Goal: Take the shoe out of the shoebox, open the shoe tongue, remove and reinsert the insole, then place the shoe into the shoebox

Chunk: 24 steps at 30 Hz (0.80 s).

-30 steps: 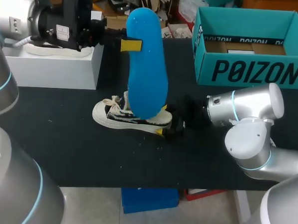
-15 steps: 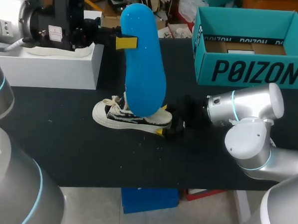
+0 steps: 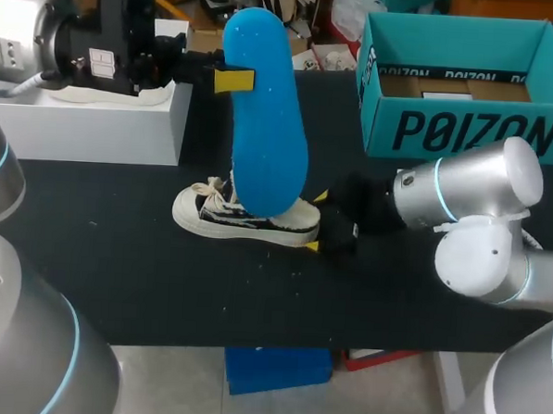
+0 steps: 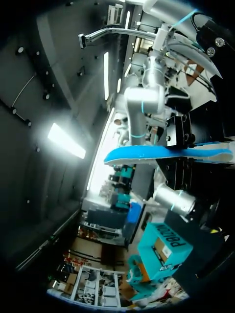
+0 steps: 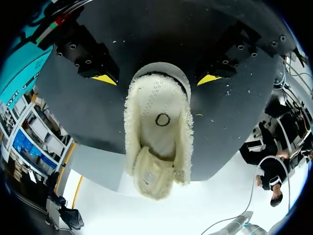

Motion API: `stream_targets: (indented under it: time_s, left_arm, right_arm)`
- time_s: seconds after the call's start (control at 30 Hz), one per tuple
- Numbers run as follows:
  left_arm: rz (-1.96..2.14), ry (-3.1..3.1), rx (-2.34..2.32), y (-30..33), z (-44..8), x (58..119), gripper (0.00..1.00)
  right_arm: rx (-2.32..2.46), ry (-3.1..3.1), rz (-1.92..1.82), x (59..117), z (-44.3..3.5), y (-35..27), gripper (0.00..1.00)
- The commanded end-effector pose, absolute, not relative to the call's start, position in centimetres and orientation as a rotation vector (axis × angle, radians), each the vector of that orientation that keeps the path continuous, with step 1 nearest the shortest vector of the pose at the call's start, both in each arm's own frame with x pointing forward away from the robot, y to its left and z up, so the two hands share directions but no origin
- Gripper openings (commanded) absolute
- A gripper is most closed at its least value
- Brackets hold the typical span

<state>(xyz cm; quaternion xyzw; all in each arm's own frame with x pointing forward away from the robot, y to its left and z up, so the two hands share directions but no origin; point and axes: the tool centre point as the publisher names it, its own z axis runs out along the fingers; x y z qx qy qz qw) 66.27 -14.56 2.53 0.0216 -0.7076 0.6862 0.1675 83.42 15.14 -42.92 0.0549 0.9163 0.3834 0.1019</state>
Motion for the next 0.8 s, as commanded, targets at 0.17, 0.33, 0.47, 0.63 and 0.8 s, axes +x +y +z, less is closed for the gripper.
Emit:
stream_targets:
  time_s: [0.17,0.33,0.47,0.63,0.8]
  left_arm:
    - [1.953,-2.014,0.062,-14.6,2.4,66.2,0.0]
    - [1.953,-2.014,0.062,-14.6,2.4,66.2,0.0]
    - [1.953,-2.014,0.062,-14.6,2.4,66.2,0.0]
    - [1.953,-2.014,0.062,-14.6,2.4,66.2,0.0]
    - [1.953,-2.014,0.062,-14.6,2.4,66.2,0.0]
  right_arm:
    - [0.158,2.892,0.681,83.2,-39.9,14.4,1.0]
    - [0.173,2.934,0.537,83.2,-39.6,14.5,1.0]
    - [0.168,2.957,0.391,83.4,-39.4,14.7,1.0]
    - [0.156,2.965,0.258,83.6,-39.0,15.0,1.0]
    - [0.113,2.966,0.168,83.9,-38.5,15.5,1.0]
